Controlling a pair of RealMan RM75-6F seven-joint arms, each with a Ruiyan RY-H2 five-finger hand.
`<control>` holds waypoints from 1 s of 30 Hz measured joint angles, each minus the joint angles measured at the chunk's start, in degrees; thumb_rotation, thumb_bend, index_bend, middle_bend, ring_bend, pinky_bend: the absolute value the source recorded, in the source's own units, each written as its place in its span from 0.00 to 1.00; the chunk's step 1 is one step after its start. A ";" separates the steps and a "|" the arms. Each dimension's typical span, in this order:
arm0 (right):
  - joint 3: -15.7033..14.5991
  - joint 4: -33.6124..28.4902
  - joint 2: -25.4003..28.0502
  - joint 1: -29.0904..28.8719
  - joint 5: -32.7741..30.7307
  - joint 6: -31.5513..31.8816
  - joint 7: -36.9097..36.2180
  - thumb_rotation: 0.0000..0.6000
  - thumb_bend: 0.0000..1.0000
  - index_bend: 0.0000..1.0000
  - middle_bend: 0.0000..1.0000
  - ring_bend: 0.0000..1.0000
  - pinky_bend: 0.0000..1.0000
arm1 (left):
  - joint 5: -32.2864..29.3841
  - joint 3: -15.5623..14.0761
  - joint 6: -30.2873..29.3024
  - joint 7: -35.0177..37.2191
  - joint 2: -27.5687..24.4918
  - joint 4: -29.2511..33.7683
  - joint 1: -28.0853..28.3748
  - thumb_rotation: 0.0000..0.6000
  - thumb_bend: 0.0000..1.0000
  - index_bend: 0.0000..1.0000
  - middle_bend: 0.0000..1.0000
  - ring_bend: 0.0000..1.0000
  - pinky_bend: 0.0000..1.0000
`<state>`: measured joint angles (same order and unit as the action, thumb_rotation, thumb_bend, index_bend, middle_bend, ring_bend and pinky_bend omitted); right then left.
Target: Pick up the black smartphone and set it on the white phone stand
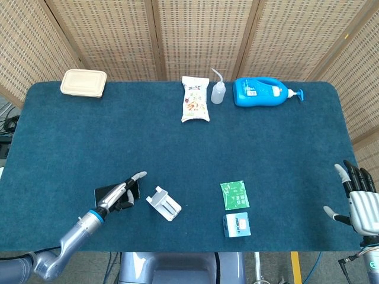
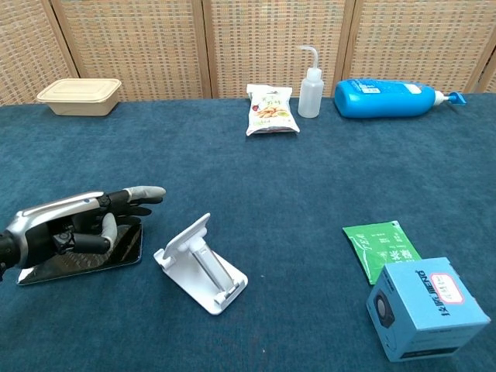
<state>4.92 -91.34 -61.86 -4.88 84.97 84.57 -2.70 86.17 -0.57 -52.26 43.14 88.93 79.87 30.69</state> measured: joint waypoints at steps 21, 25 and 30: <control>-0.19 -0.24 -0.02 0.02 0.29 0.03 0.28 1.00 0.12 0.00 0.00 0.00 0.00 | 0.70 -0.92 -10.55 -28.94 -3.69 6.10 -4.49 1.00 0.06 0.00 0.00 0.00 0.00; -0.20 -0.27 0.05 0.05 0.31 0.07 0.08 1.00 0.13 0.00 0.00 0.00 0.00 | -5.92 0.31 -11.50 -45.98 -3.51 9.50 -5.80 1.00 0.08 0.00 0.00 0.00 0.00; -0.20 -0.24 0.16 0.06 0.31 0.05 -0.21 1.00 0.12 0.00 0.00 0.00 0.00 | -16.45 2.11 -13.46 -61.43 -2.11 13.21 -7.31 1.00 0.12 0.00 0.00 0.00 0.00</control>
<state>4.72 -91.58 -61.70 -4.82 85.28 84.62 -2.90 69.72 1.54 -65.72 -18.29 86.82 93.08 23.39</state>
